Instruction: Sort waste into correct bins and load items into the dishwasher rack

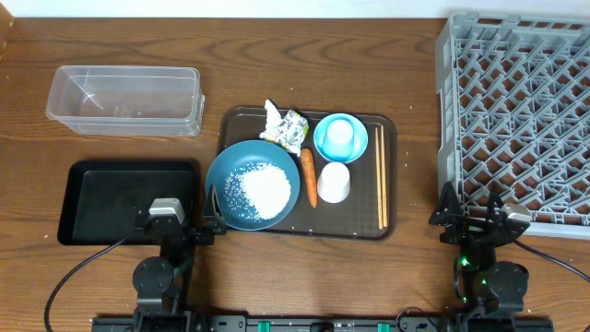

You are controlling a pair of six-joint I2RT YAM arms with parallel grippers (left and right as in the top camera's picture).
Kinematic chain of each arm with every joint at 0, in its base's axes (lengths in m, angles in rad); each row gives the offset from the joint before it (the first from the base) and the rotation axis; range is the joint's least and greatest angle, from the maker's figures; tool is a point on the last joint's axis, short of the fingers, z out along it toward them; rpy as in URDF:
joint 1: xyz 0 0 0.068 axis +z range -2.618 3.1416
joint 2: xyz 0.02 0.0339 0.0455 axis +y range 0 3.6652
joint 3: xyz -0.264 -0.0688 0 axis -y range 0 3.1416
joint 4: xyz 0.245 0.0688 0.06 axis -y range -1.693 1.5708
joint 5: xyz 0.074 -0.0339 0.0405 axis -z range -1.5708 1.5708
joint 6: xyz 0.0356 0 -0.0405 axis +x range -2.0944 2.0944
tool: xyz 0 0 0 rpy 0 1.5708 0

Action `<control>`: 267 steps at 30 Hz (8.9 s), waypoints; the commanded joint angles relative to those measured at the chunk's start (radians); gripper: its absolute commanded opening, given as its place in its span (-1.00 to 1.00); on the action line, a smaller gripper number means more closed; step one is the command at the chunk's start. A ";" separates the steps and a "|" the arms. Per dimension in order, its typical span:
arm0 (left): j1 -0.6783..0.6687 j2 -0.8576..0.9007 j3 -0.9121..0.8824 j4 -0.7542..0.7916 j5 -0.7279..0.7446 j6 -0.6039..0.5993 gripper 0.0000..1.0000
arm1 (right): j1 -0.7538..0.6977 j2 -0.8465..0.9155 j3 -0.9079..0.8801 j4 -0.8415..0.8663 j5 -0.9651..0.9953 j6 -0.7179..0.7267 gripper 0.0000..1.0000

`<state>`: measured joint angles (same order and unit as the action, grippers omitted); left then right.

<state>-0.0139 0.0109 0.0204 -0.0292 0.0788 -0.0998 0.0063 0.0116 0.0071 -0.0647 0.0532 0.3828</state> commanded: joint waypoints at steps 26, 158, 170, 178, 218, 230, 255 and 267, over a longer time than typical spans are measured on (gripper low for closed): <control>0.003 -0.006 -0.016 -0.034 0.014 0.014 0.99 | 0.008 -0.007 -0.002 -0.003 0.014 0.005 0.98; -0.746 1.717 1.004 -0.555 -0.296 -0.216 0.18 | 0.008 -0.007 -0.002 -0.003 0.014 0.005 0.98; -0.748 1.717 0.977 -0.537 -0.334 -0.216 0.10 | 0.008 -0.007 -0.002 -0.003 0.014 0.005 0.99; -0.749 1.717 0.954 -0.518 -0.331 -0.219 0.00 | 0.008 -0.007 -0.002 -0.003 0.014 0.005 0.99; -0.749 1.717 0.934 -0.502 -0.328 -0.219 -0.46 | 0.008 -0.006 -0.002 -0.003 0.014 0.005 0.99; -0.749 1.717 0.935 -0.496 -0.335 -0.215 -0.88 | 0.008 -0.005 -0.002 -0.003 0.014 0.005 0.98; -0.748 1.490 0.949 -0.518 -0.335 -0.143 -0.89 | 0.008 -0.005 -0.002 -0.003 0.014 0.005 0.98; -0.674 1.420 0.949 -0.539 -0.334 -0.098 -0.88 | 0.008 -0.005 -0.002 -0.003 0.014 0.005 0.99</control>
<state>-0.7277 1.4521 0.9688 -0.5587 -0.2348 -0.2264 0.0063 0.0120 0.0071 -0.0643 0.0601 0.3832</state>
